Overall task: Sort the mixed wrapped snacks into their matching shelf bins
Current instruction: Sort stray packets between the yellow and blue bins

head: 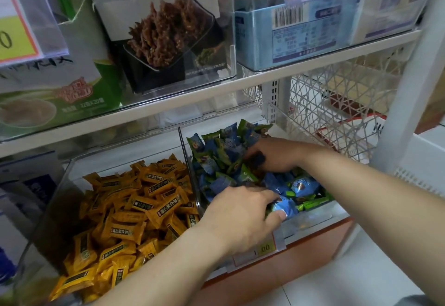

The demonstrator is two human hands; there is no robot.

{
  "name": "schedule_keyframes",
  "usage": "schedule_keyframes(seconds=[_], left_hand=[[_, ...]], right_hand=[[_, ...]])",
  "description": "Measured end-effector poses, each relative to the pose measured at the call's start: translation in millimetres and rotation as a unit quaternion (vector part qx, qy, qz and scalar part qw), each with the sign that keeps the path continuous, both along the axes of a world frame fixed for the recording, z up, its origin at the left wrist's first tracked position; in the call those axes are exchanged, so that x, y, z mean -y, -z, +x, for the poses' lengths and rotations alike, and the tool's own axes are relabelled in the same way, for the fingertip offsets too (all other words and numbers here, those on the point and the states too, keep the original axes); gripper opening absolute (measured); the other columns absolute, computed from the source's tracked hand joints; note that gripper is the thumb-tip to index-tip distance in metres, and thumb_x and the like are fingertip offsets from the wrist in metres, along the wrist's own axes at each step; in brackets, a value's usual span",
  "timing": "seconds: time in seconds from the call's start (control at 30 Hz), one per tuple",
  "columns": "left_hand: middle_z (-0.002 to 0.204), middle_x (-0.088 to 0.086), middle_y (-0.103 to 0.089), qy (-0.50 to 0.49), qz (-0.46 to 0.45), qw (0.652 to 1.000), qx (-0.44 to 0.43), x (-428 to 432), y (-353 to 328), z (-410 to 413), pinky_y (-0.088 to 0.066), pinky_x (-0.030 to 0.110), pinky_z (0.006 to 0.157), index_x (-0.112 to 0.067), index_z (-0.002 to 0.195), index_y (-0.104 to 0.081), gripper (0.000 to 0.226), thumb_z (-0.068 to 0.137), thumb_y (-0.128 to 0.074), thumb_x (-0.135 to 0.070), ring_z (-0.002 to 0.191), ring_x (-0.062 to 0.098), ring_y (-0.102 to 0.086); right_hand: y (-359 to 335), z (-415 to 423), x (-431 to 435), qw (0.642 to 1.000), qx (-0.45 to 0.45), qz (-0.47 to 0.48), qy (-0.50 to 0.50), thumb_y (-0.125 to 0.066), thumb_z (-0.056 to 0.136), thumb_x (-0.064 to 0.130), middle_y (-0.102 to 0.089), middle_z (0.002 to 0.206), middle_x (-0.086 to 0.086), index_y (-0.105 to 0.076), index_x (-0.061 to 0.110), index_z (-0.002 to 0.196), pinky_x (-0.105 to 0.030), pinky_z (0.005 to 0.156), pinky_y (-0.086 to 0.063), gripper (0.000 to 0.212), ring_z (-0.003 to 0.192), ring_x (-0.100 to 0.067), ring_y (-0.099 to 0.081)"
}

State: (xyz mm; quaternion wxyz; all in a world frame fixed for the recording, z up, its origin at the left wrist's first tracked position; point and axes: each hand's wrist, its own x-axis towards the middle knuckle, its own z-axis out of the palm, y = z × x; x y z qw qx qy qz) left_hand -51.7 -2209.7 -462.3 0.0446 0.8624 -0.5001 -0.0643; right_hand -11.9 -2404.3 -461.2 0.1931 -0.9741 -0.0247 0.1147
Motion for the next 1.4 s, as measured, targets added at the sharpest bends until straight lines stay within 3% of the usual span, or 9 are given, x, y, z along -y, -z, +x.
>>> schedule_keyframes(seconds=[0.2, 0.4, 0.6, 0.73, 0.9, 1.07, 1.13, 1.23, 1.4], left_hand=[[0.139, -0.01, -0.056, 0.001, -0.018, 1.0, 0.005, -1.5, 2.6, 0.8, -0.049, 0.038, 0.094, -0.034, 0.137, -0.051, 0.049, 0.098, -0.035, -0.059, 0.122, 0.018, -0.055], [0.137, -0.011, -0.058, 0.01, -0.039, 0.999, 0.005, -1.9, 4.1, 3.5, -0.049, 0.036, 0.095, -0.034, 0.136, -0.053, 0.051, 0.096, -0.036, -0.06, 0.121, 0.015, -0.055], [0.138, -0.012, -0.057, 0.006, -0.042, 0.999, 0.006, -2.2, 3.8, 3.1, -0.049, 0.036, 0.096, -0.034, 0.138, -0.052, 0.054, 0.095, -0.036, -0.062, 0.122, 0.014, -0.055], [0.14, -0.014, -0.055, 0.002, -0.031, 1.0, 0.0, -1.8, 2.4, 3.9, -0.049, 0.038, 0.097, -0.034, 0.139, -0.05, 0.056, 0.095, -0.036, -0.064, 0.124, 0.014, -0.054], [0.141, -0.013, -0.054, -0.005, -0.042, 0.999, -0.033, -1.9, -3.2, 4.9, -0.049, 0.037, 0.098, -0.033, 0.139, -0.05, 0.057, 0.092, -0.041, -0.065, 0.125, 0.012, -0.053], [0.107, -0.015, -0.063, -0.134, -0.279, 0.949, -0.056, 0.0, -15.1, 8.9, -0.052, 0.024, 0.078, -0.036, 0.112, -0.052, 0.029, 0.089, -0.06, -0.051, 0.097, 0.006, -0.06], [0.105, -0.014, -0.056, -0.179, -0.354, 0.918, -0.015, -0.1, -22.5, 17.3, -0.044, 0.02, 0.072, -0.037, 0.11, -0.041, 0.039, 0.084, -0.066, -0.053, 0.095, 0.007, -0.054], [0.121, -0.016, -0.053, -0.143, -0.362, 0.918, -0.081, -1.7, -28.2, 23.9, -0.042, 0.023, 0.086, -0.037, 0.133, -0.034, 0.063, 0.083, -0.064, -0.06, 0.109, 0.005, -0.051], [0.088, -0.015, -0.066, -0.115, -0.394, 0.903, -0.13, -10.5, -34.3, 30.2, -0.048, 0.016, 0.067, -0.034, 0.126, -0.05, 0.039, 0.091, -0.064, -0.046, 0.078, -0.001, -0.063]], right_hand=[[14.8, 11.3, 12.8, 0.999, -0.035, 0.041, 0.006, -0.083, 0.074, 0.018, -0.063, 0.128, 0.01, -0.057, 0.031, 0.136, -0.018, 0.084, -0.045, 0.068, 0.107, -0.008, -0.058], [29.1, 13.5, 1.4, 0.998, 0.059, 0.001, 0.038, -0.074, 0.08, 0.012, -0.07, 0.117, 0.004, -0.07, 0.027, 0.118, -0.02, 0.079, -0.043, 0.041, 0.104, -0.014, -0.064], [10.1, -2.7, 7.1, 0.99, 0.119, 0.054, 0.047, -0.081, 0.077, 0.017, -0.068, 0.085, 0.014, -0.074, 0.025, 0.088, -0.009, 0.066, -0.043, 0.015, 0.074, 0.008, -0.059], [-12.1, -18.3, 11.5, 0.978, 0.179, 0.08, 0.071, -0.08, 0.079, 0.019, -0.067, 0.081, 0.021, -0.073, 0.03, 0.079, -0.013, 0.074, -0.047, 0.013, 0.078, 0.009, -0.06], [-36.0, -32.6, 20.2, 0.943, 0.256, 0.169, 0.13, -0.081, 0.077, 0.013, -0.07, 0.077, 0.022, -0.072, 0.033, 0.072, -0.012, 0.065, -0.05, 0.022, 0.07, 0.006, -0.065], [-42.1, -43.1, 13.5, 0.909, 0.249, 0.294, 0.159, -0.08, 0.077, 0.004, -0.074, 0.08, 0.006, -0.074, 0.02, 0.077, -0.028, 0.067, -0.058, 0.016, 0.07, -0.01, -0.071], [-47.3, -47.9, 7.9, 0.886, 0.227, 0.372, 0.155, -0.079, 0.077, 0.001, -0.074, 0.08, 0.0, -0.073, 0.014, 0.078, -0.027, 0.063, -0.058, 0.015, 0.07, -0.015, -0.073], [-55.2, -53.2, -7.7, 0.847, 0.188, 0.478, 0.135, -0.076, 0.078, -0.003, -0.072, 0.079, -0.009, -0.071, 0.01, 0.079, -0.027, 0.062, -0.059, 0.014, 0.069, -0.02, -0.072], [-58.1, -54.3, -26.3, 0.807, 0.174, 0.547, 0.141, -0.075, 0.078, -0.002, -0.073, 0.077, -0.008, -0.069, 0.007, 0.086, -0.026, 0.061, -0.059, 0.014, 0.069, -0.019, -0.072]])
